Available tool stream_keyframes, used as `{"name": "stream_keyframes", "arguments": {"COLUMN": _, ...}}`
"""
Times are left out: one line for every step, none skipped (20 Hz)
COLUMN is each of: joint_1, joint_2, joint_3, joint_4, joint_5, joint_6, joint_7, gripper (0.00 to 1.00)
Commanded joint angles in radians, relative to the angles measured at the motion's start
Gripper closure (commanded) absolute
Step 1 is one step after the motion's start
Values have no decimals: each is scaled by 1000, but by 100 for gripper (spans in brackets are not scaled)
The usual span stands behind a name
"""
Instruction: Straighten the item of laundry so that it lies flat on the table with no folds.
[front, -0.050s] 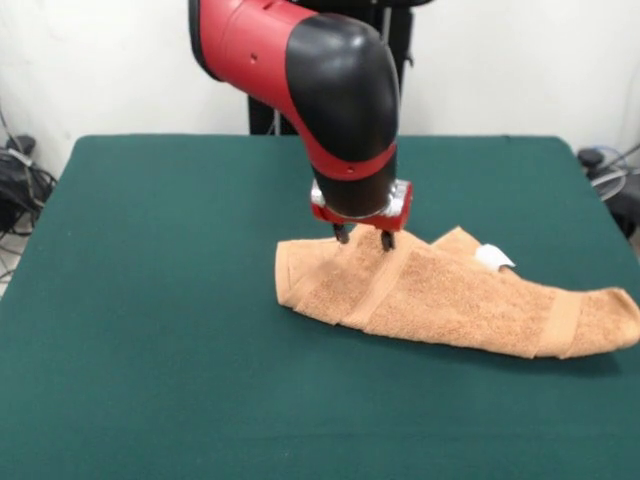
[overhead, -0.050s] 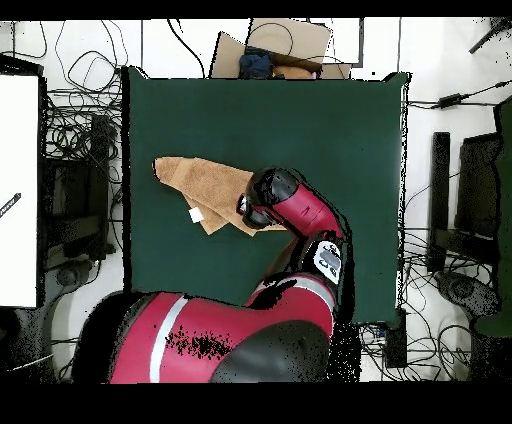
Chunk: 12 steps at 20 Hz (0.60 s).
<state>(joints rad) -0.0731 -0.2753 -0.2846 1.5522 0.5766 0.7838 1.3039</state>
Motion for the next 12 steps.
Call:
{"name": "stream_keyframes", "arguments": {"joint_1": 13, "joint_2": -13, "joint_3": -8, "joint_4": -3, "joint_5": -43, "joint_6": 92, "joint_7": 317, "gripper": 0}}
{"name": "stream_keyframes", "arguments": {"joint_1": 13, "joint_2": -11, "joint_3": -9, "joint_4": 1, "joint_5": -41, "joint_6": 88, "joint_7": 315, "gripper": 0}}
{"name": "stream_keyframes", "arguments": {"joint_1": 14, "joint_2": -9, "joint_3": -11, "joint_4": 2, "joint_5": -39, "joint_6": 87, "joint_7": 314, "gripper": 0}}
{"name": "stream_keyframes", "arguments": {"joint_1": 14, "joint_2": -5, "joint_3": -10, "joint_4": 7, "joint_5": -35, "joint_6": 79, "joint_7": 311, "gripper": 0}}
{"name": "stream_keyframes", "arguments": {"joint_1": 14, "joint_2": 2, "joint_3": -8, "joint_4": 6, "joint_5": -33, "joint_6": 77, "joint_7": 311, "gripper": 0}}
{"name": "stream_keyframes", "arguments": {"joint_1": 13, "joint_2": 6, "joint_3": -4, "joint_4": 14, "joint_5": -31, "joint_6": 69, "joint_7": 305, "gripper": 0}}
{"name": "stream_keyframes", "arguments": {"joint_1": 9, "joint_2": 17, "joint_3": 4, "joint_4": 19, "joint_5": -26, "joint_6": 62, "joint_7": 299, "gripper": 0}}
{"name": "stream_keyframes", "arguments": {"joint_1": 3, "joint_2": 27, "joint_3": 14, "joint_4": 27, "joint_5": -20, "joint_6": 41, "joint_7": 289, "gripper": 0}}
{"name": "stream_keyframes", "arguments": {"joint_1": -3, "joint_2": 40, "joint_3": 20, "joint_4": 28, "joint_5": -17, "joint_6": 26, "joint_7": 282, "gripper": 0}}
{"name": "stream_keyframes", "arguments": {"joint_1": -5, "joint_2": 48, "joint_3": 22, "joint_4": 28, "joint_5": -18, "joint_6": 22, "joint_7": 278, "gripper": 0}}
{"name": "stream_keyframes", "arguments": {"joint_1": -6, "joint_2": 56, "joint_3": 18, "joint_4": 25, "joint_5": -21, "joint_6": 24, "joint_7": 277, "gripper": 0}}
{"name": "stream_keyframes", "arguments": {"joint_1": -4, "joint_2": 58, "joint_3": 13, "joint_4": 22, "joint_5": -25, "joint_6": 30, "joint_7": 280, "gripper": 0}}
